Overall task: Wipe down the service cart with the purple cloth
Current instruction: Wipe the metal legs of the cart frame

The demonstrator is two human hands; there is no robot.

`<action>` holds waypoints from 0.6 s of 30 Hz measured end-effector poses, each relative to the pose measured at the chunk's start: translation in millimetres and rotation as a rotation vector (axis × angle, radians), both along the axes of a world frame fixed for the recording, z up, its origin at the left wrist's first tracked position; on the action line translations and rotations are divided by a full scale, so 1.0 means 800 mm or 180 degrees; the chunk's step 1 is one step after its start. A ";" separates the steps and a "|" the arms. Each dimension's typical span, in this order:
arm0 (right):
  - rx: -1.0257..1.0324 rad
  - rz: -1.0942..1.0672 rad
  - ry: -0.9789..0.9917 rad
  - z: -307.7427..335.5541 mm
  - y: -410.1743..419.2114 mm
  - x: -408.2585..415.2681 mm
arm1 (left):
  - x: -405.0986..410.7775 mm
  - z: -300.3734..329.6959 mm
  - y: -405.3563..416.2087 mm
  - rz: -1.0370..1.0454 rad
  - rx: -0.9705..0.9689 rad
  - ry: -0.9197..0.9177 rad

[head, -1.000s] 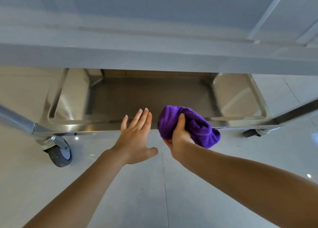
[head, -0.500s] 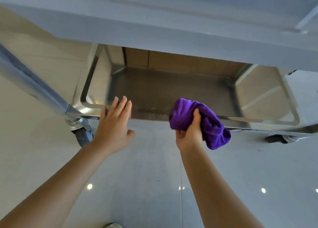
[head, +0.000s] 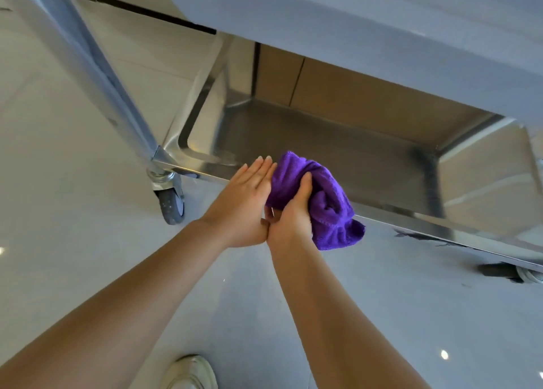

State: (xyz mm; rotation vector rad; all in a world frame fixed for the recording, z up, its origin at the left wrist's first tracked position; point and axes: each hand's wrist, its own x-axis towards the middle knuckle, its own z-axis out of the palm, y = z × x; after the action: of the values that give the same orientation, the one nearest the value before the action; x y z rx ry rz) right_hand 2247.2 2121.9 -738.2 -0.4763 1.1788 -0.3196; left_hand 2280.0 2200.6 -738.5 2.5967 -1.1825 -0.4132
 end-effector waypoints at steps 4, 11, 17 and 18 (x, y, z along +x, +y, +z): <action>0.0009 0.0434 0.0106 -0.005 0.004 -0.003 | 0.003 0.004 0.003 -0.0031 -0.0009 0.0251; 0.0358 0.1433 0.0001 -0.006 -0.019 -0.022 | -0.048 -0.021 0.007 -0.0167 -0.0827 -0.1118; 0.0342 0.3150 0.0283 0.011 -0.079 -0.050 | -0.024 -0.044 -0.048 -0.0195 -0.0326 -0.1644; 0.0238 0.3335 0.0460 0.018 -0.089 -0.056 | -0.019 -0.044 -0.057 -0.0145 -0.0287 -0.1647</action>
State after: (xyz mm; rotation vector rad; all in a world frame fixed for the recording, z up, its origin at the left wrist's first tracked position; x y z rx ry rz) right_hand 2202.4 2050.8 -724.0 -0.9846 0.9302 0.6670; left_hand 2265.1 2155.3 -774.0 2.6798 -1.3709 0.3228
